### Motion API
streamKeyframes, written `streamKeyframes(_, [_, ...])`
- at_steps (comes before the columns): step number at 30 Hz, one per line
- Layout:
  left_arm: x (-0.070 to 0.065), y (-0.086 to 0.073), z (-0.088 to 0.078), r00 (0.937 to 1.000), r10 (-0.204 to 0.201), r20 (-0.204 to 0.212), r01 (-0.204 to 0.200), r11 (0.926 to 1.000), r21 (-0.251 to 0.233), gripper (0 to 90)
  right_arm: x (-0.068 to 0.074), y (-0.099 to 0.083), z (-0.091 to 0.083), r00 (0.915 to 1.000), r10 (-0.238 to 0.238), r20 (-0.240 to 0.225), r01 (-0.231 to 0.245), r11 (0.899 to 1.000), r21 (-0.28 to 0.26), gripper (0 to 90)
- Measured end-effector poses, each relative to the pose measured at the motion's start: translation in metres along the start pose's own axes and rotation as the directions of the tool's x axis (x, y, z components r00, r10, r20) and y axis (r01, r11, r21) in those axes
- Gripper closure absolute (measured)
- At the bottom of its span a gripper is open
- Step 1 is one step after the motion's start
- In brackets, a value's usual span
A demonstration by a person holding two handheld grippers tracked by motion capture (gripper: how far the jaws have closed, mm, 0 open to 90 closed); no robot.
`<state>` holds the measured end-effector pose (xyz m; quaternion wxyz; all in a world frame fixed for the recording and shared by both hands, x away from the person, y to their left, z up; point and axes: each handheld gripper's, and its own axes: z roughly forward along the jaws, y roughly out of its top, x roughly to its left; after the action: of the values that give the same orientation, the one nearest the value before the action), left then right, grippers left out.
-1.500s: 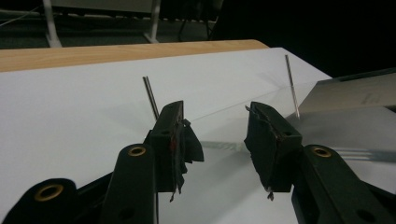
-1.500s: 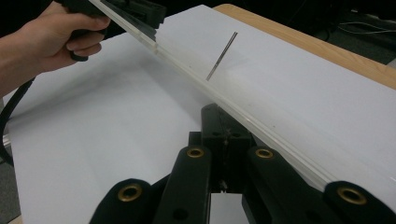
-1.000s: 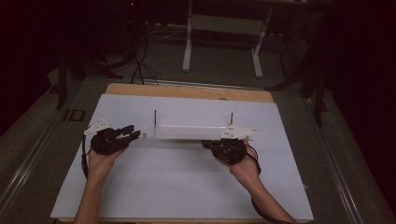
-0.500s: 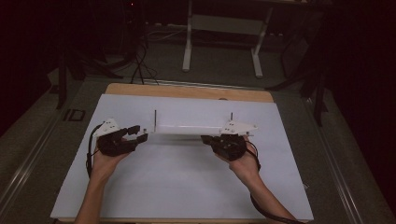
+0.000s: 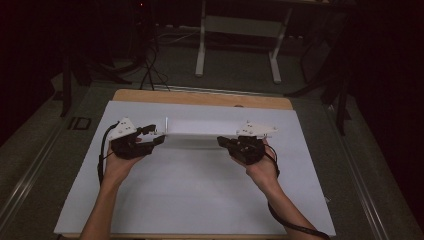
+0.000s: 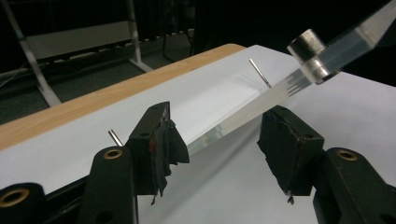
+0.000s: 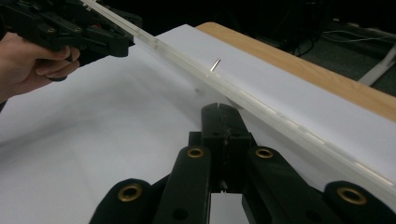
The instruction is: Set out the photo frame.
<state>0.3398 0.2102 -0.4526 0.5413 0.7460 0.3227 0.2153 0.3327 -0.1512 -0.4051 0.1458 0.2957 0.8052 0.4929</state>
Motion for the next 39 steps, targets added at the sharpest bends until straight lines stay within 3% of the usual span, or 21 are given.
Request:
streamKeyframes(10, [0.007,0.012,0.01,0.9997,-0.021,-0.011,0.021,0.9998,-0.003,51.1,-0.014,0.007,-0.001,0.9982,-0.009,0.059,0.009,1.0,-0.008,89.9])
streamKeyframes(13, [0.009,0.014,0.012,0.9992,-0.034,-0.018,0.034,0.9994,-0.006,51.2,-0.019,0.005,-0.003,0.9967,-0.019,0.079,0.019,1.0,-0.001,79.1])
streamKeyframes(22, [0.012,0.018,0.014,0.9991,-0.039,-0.018,0.039,0.9992,-0.005,51.7,-0.037,-0.011,-0.012,0.9913,-0.013,0.131,0.01,1.0,0.018,67.2])
streamKeyframes(34, [0.014,0.021,0.017,0.9981,-0.051,-0.034,0.05,0.9987,-0.009,52.0,-0.07,-0.028,-0.027,0.968,0.059,0.244,-0.067,0.997,0.027,62.8])
streamKeyframes(39, [0.016,0.024,0.019,0.9975,-0.057,-0.043,0.056,0.9984,-0.007,52.1,-0.076,-0.029,-0.033,0.9594,0.065,0.274,-0.073,0.997,0.016,62.4])
